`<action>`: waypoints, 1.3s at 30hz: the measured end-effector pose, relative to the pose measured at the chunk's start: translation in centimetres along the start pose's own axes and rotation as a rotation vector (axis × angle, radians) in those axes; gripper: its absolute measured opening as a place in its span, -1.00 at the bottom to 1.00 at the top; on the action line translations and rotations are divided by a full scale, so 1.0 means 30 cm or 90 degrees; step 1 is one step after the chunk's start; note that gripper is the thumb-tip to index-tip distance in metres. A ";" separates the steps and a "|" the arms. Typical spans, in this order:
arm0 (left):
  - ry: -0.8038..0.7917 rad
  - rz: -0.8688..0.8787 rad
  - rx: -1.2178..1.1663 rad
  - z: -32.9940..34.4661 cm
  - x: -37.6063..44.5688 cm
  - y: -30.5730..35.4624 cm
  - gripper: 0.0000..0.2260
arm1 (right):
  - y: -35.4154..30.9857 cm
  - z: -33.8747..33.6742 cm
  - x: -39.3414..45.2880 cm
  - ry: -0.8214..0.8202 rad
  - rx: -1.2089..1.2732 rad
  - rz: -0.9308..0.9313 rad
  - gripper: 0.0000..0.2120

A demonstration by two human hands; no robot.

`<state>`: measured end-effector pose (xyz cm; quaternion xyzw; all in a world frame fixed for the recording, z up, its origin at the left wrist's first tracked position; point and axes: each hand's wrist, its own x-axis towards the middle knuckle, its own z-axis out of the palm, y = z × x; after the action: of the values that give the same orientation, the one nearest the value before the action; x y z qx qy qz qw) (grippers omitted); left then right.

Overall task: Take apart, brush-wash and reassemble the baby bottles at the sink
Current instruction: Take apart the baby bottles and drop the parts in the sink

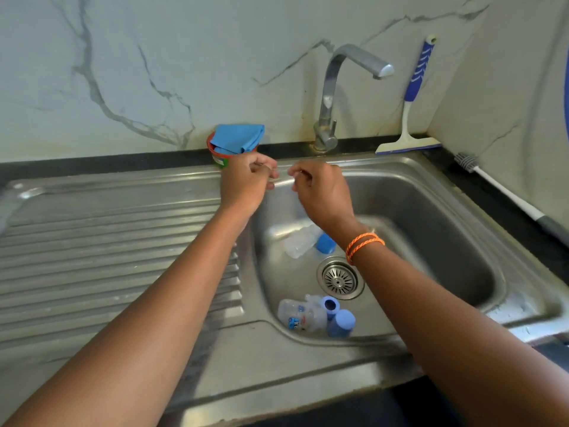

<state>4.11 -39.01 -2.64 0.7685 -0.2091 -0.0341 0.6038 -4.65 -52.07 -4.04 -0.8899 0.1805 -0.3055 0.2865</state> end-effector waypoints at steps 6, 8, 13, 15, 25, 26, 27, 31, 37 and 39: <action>0.070 -0.019 -0.056 -0.252 -0.067 -0.006 -0.81 | -0.271 0.175 -0.023 -0.063 0.088 -0.101 -0.66; 0.107 -0.036 -0.059 -0.346 -0.089 -0.030 -0.79 | -0.363 0.240 -0.041 -0.087 0.124 -0.116 -0.73; 0.242 -0.063 -0.070 -0.601 -0.143 -0.103 -0.78 | -0.581 0.435 -0.071 -0.151 0.194 -0.128 -0.74; 0.311 -0.087 -0.069 -0.686 -0.149 -0.135 -0.76 | -0.657 0.508 -0.081 -0.181 0.214 -0.135 -0.74; 0.762 -0.151 0.100 -1.017 -0.098 -0.263 -0.46 | -1.034 0.788 -0.089 -0.303 0.275 -0.122 -0.63; 0.756 -0.155 0.113 -1.049 -0.079 -0.286 -0.39 | -1.062 0.803 -0.087 -0.310 0.279 -0.115 -0.62; 0.745 -0.152 0.120 -1.081 -0.059 -0.313 -0.31 | -1.087 0.820 -0.086 -0.318 0.282 -0.107 -0.63; 0.679 -0.133 0.118 -1.174 0.020 -0.375 -0.15 | -1.143 0.864 -0.090 -0.346 0.293 -0.079 -0.64; 0.620 -0.123 0.147 -1.162 0.087 -0.386 -0.49 | -1.077 0.852 -0.045 -0.322 0.310 -0.057 -0.55; 0.589 -0.076 0.139 -1.100 0.087 -0.374 -0.49 | -1.034 0.837 -0.011 -0.290 0.353 -0.033 -0.57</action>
<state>19.68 -7.74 -3.82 0.7724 0.1236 0.2992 0.5465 15.90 -17.95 -1.24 -0.8280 -0.0006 -0.1437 0.5419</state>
